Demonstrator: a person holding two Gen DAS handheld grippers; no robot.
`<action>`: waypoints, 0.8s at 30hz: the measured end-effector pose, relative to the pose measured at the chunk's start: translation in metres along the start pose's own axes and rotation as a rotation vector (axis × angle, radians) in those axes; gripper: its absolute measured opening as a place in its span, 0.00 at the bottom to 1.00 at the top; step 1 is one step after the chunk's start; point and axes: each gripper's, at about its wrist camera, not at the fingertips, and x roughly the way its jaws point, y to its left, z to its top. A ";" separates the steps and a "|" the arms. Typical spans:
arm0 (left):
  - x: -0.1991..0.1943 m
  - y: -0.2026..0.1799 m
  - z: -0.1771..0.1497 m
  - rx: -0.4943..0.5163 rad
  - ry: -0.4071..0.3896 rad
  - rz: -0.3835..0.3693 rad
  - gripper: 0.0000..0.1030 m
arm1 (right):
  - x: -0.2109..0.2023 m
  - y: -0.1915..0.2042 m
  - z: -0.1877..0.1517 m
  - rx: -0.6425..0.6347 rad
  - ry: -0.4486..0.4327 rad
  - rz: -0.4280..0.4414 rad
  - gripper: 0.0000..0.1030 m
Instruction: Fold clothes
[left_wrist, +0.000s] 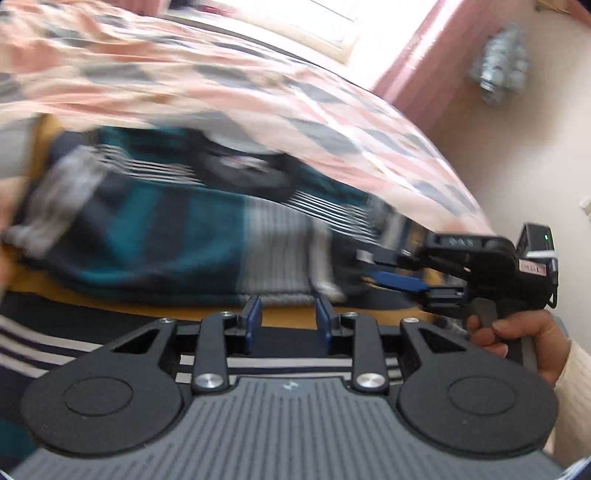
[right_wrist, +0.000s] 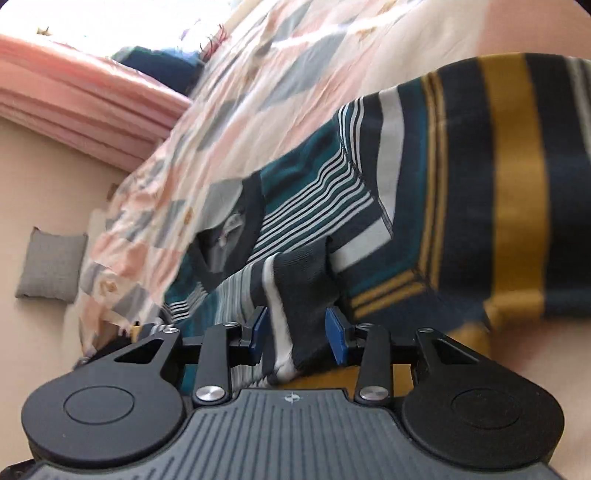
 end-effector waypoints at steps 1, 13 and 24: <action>-0.002 0.010 0.004 -0.019 -0.006 0.026 0.26 | 0.007 0.003 0.004 -0.045 0.002 -0.021 0.39; -0.014 0.084 0.022 -0.115 -0.047 0.137 0.26 | 0.022 0.030 0.017 -0.239 0.062 0.043 0.05; -0.020 0.155 0.090 -0.152 -0.137 0.196 0.25 | -0.061 0.006 0.016 -0.087 -0.017 -0.143 0.05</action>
